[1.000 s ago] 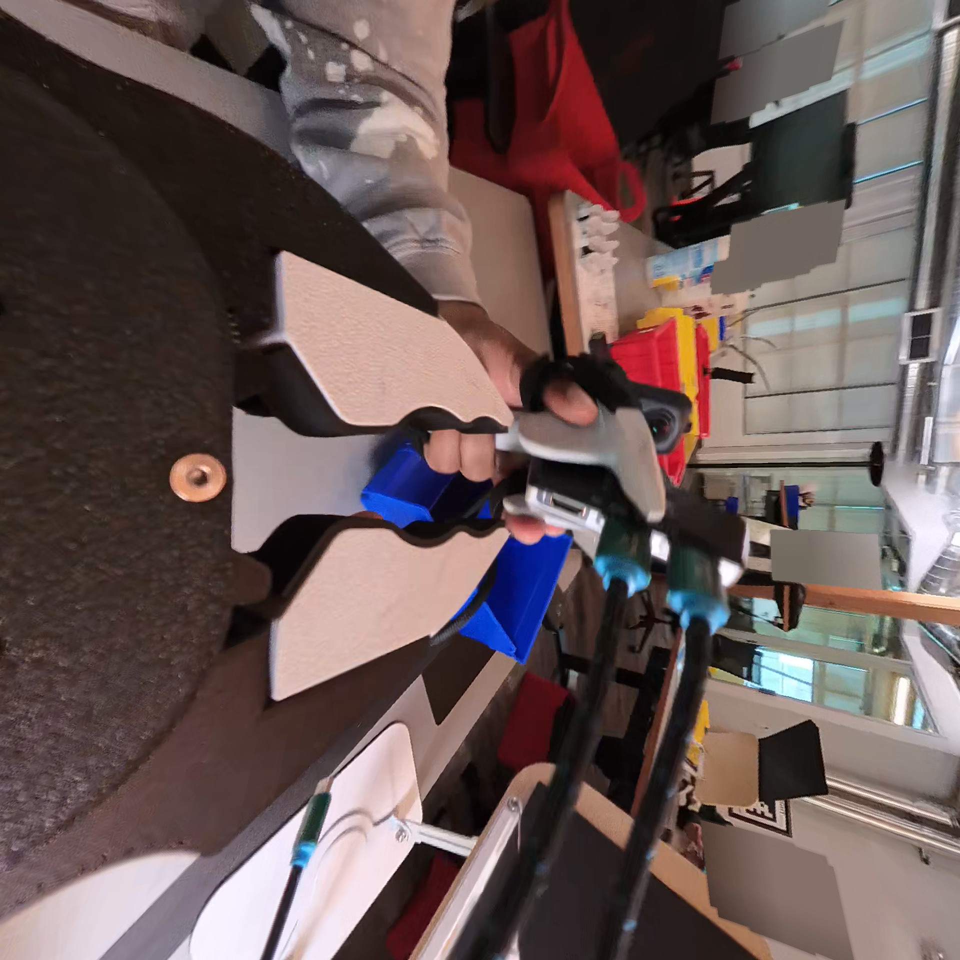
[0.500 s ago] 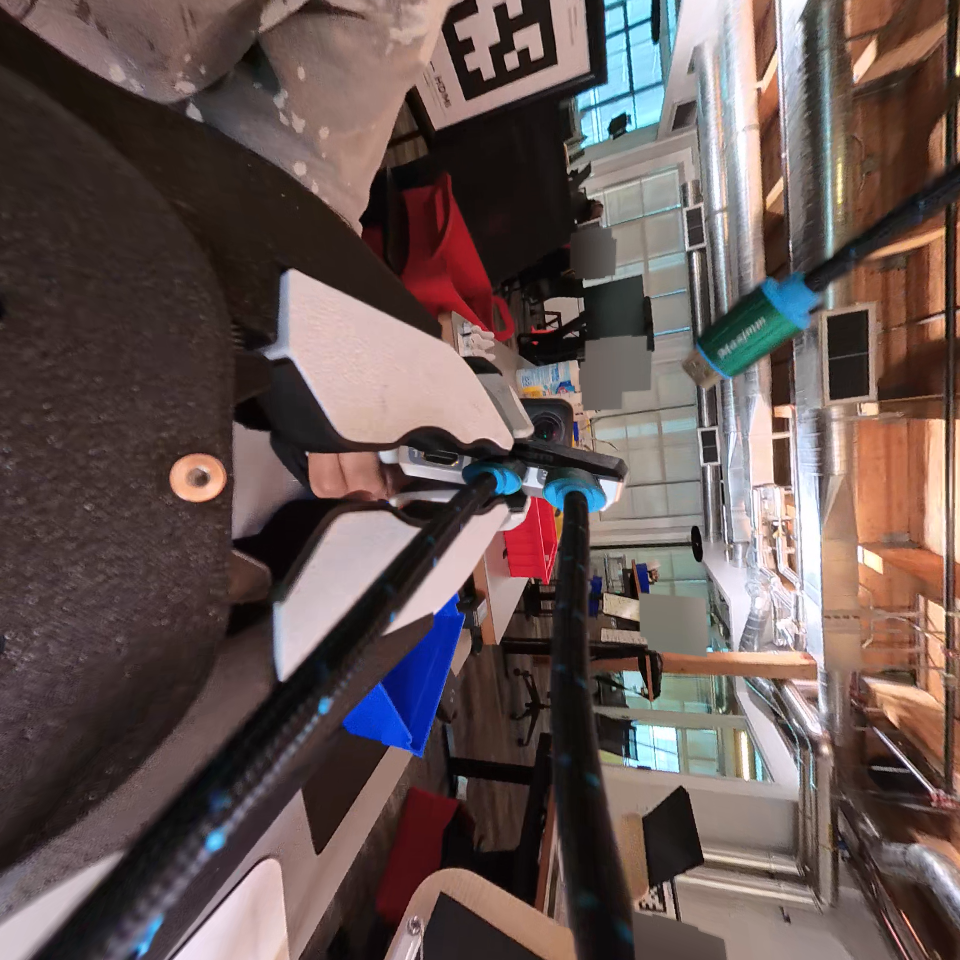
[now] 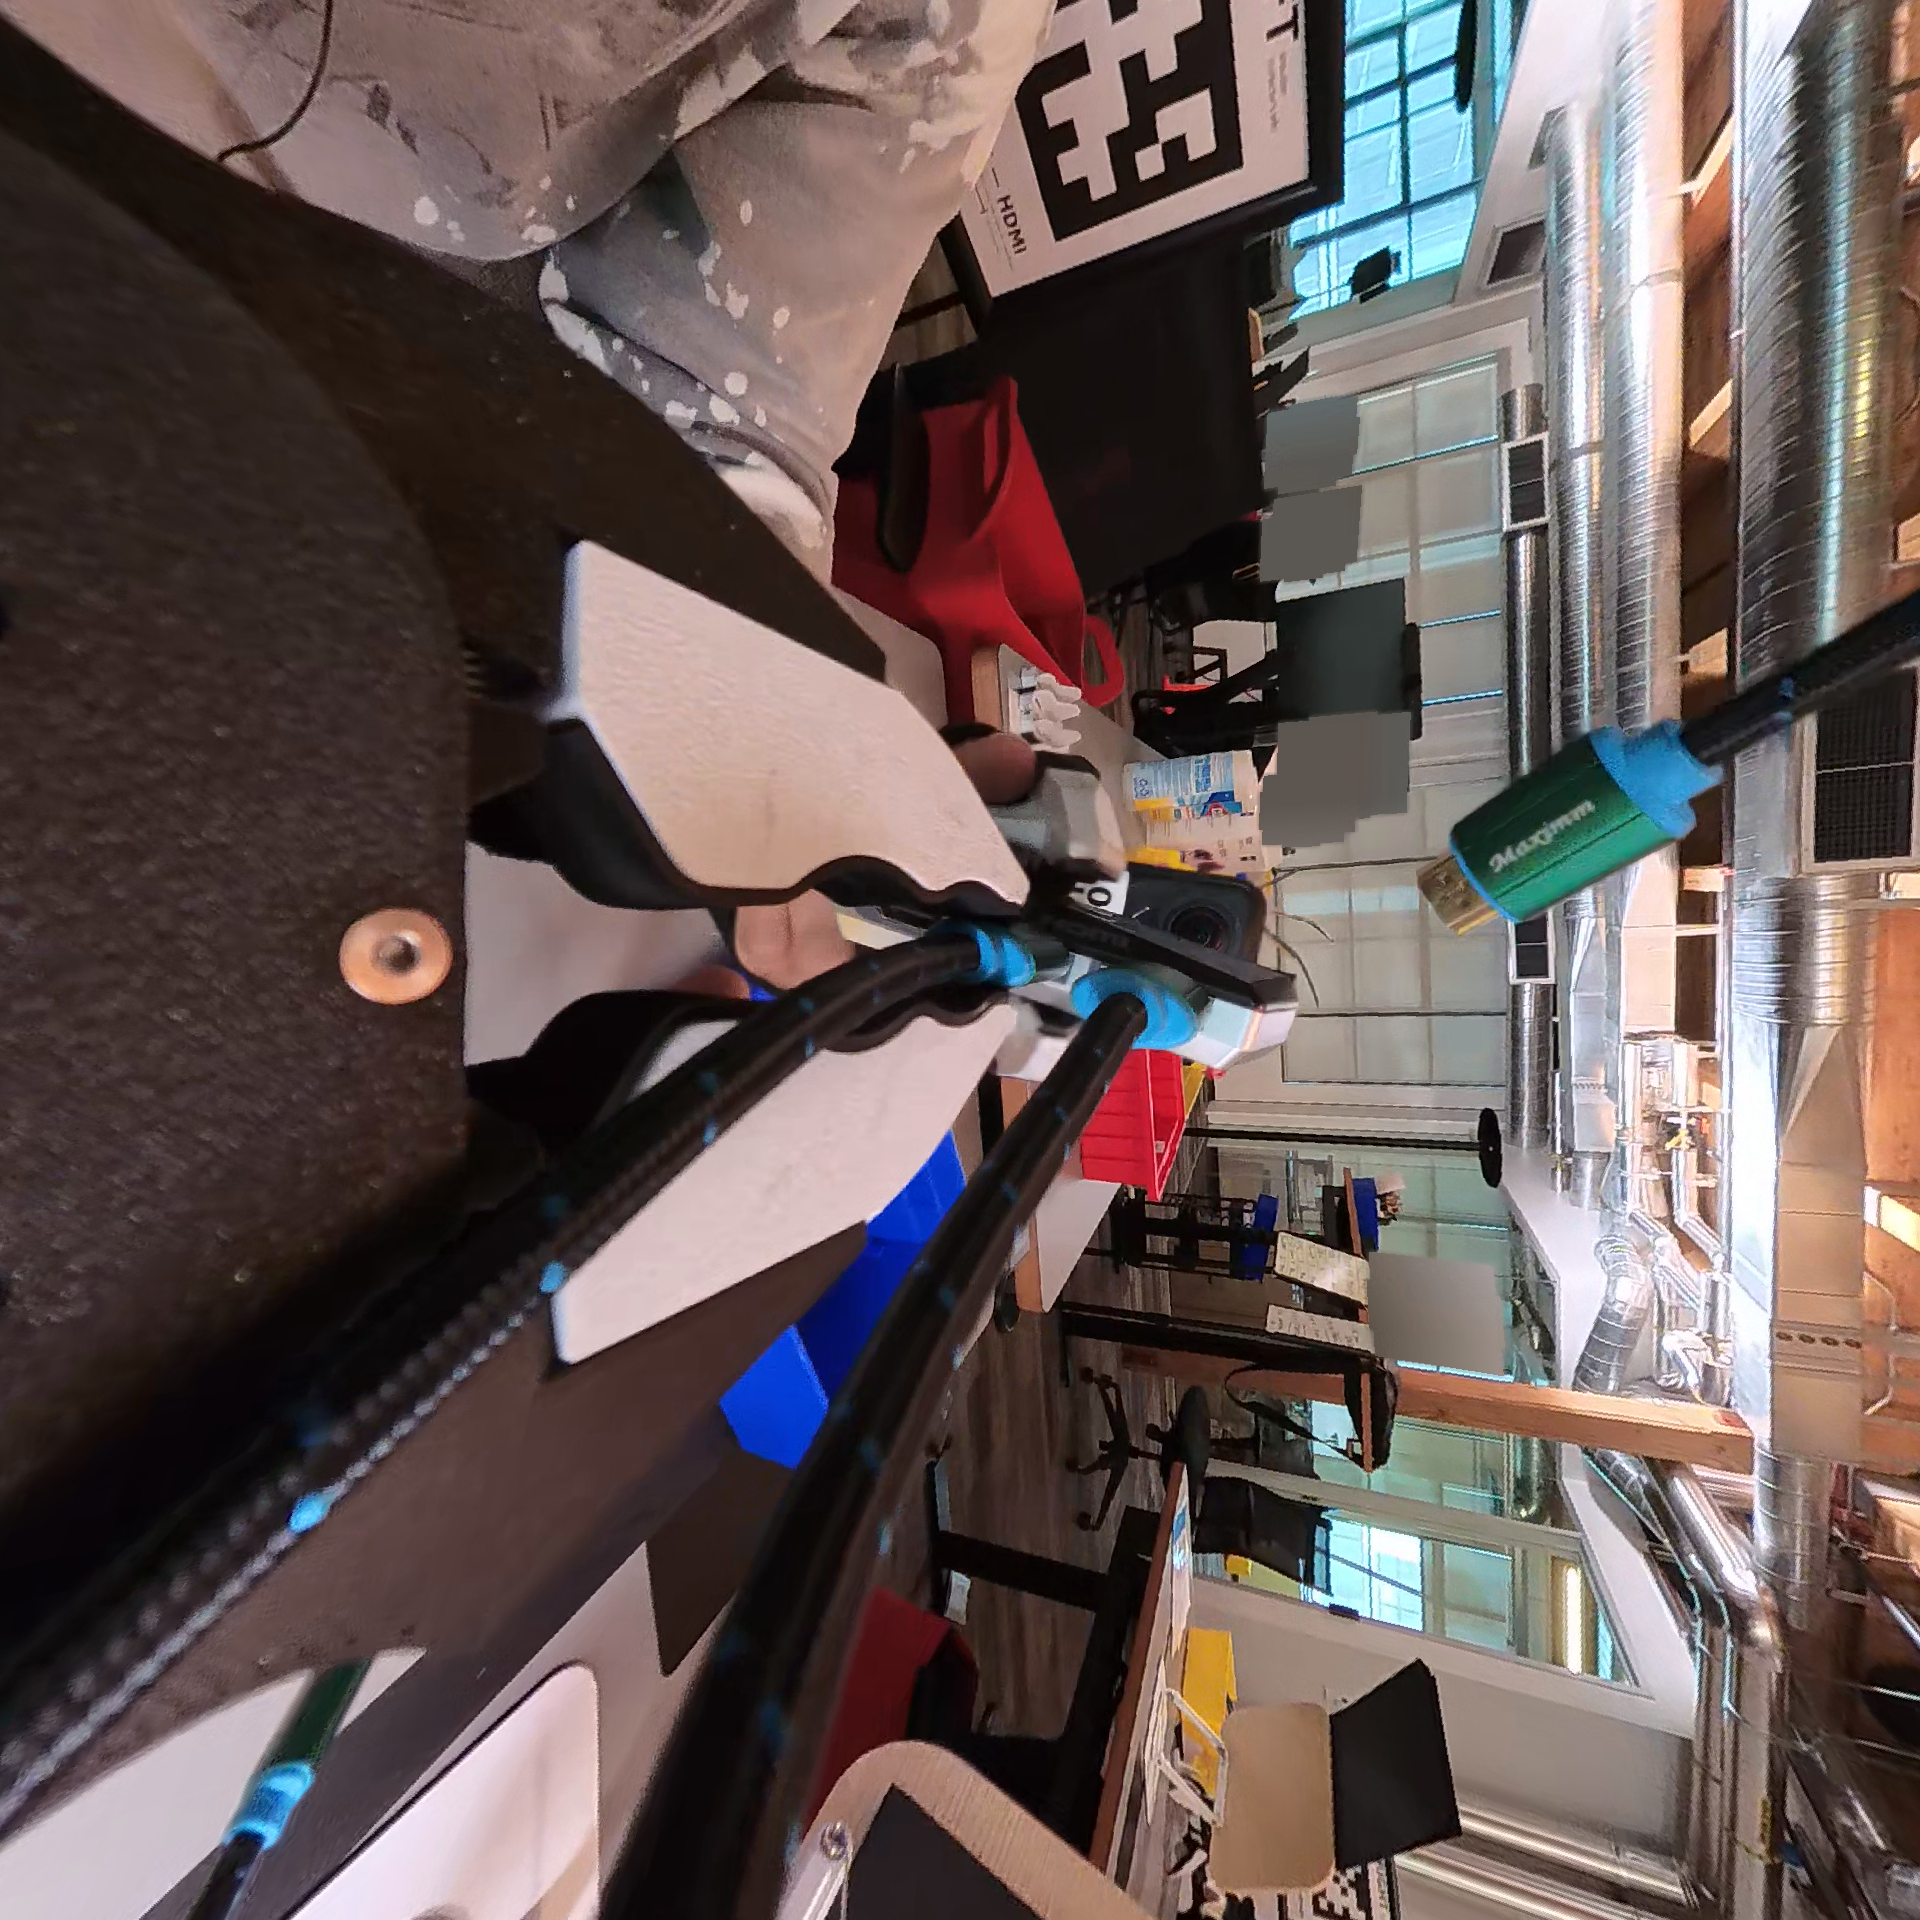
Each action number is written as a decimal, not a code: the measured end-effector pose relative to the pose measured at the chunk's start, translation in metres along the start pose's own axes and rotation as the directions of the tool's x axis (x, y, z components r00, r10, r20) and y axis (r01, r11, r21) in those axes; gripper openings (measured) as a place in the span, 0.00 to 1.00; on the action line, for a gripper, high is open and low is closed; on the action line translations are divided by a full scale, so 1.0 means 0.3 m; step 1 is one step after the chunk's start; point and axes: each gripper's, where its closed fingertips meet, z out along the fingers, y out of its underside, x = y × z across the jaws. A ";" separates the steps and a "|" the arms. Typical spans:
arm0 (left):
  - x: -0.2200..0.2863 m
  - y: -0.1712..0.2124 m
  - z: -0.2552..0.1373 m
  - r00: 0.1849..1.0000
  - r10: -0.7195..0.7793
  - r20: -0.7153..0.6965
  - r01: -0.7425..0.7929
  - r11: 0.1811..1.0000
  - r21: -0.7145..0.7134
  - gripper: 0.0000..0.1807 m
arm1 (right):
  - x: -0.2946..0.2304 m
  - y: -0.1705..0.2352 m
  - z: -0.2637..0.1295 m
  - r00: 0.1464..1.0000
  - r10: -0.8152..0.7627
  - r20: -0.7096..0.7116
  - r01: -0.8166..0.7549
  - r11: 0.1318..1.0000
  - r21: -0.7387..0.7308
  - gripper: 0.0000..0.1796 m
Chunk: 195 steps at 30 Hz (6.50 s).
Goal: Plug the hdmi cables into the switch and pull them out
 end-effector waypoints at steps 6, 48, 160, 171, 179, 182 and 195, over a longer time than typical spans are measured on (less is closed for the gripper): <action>-0.025 -0.007 -0.018 1.000 -0.010 0.024 0.009 1.000 0.028 0.13 | 0.014 0.012 0.014 1.000 0.008 -0.004 -0.008 1.000 0.023 0.06; 0.033 -0.394 -0.293 0.885 0.276 0.374 -0.353 0.923 0.155 0.13 | 0.381 0.347 -0.538 0.775 -0.064 -0.628 -0.435 0.667 -0.605 0.06; 0.039 0.184 -0.088 0.970 0.244 -0.021 -0.208 0.775 -0.597 0.29 | -0.068 -0.091 -0.070 0.987 -0.036 0.154 0.002 0.977 0.211 0.06; 0.031 0.168 -0.054 0.947 0.317 -0.054 -0.294 0.784 -0.546 0.12 | -0.086 0.022 -0.055 0.972 -0.170 0.161 0.183 0.981 -0.067 0.05; 0.033 0.229 -0.156 0.942 0.333 0.036 -0.172 0.573 -0.801 0.12 | -0.082 0.164 -0.064 0.960 -0.140 0.243 0.200 0.949 -0.242 0.05; 0.018 0.249 -0.170 0.950 0.310 0.050 -0.138 0.557 -0.819 0.12 | -0.071 0.168 -0.050 0.964 -0.122 0.235 0.174 0.960 -0.218 0.08; -0.010 0.254 -0.156 0.958 0.280 0.057 -0.129 0.603 -0.788 0.12 | -0.053 0.158 -0.040 0.963 -0.121 0.241 0.159 0.977 -0.146 0.06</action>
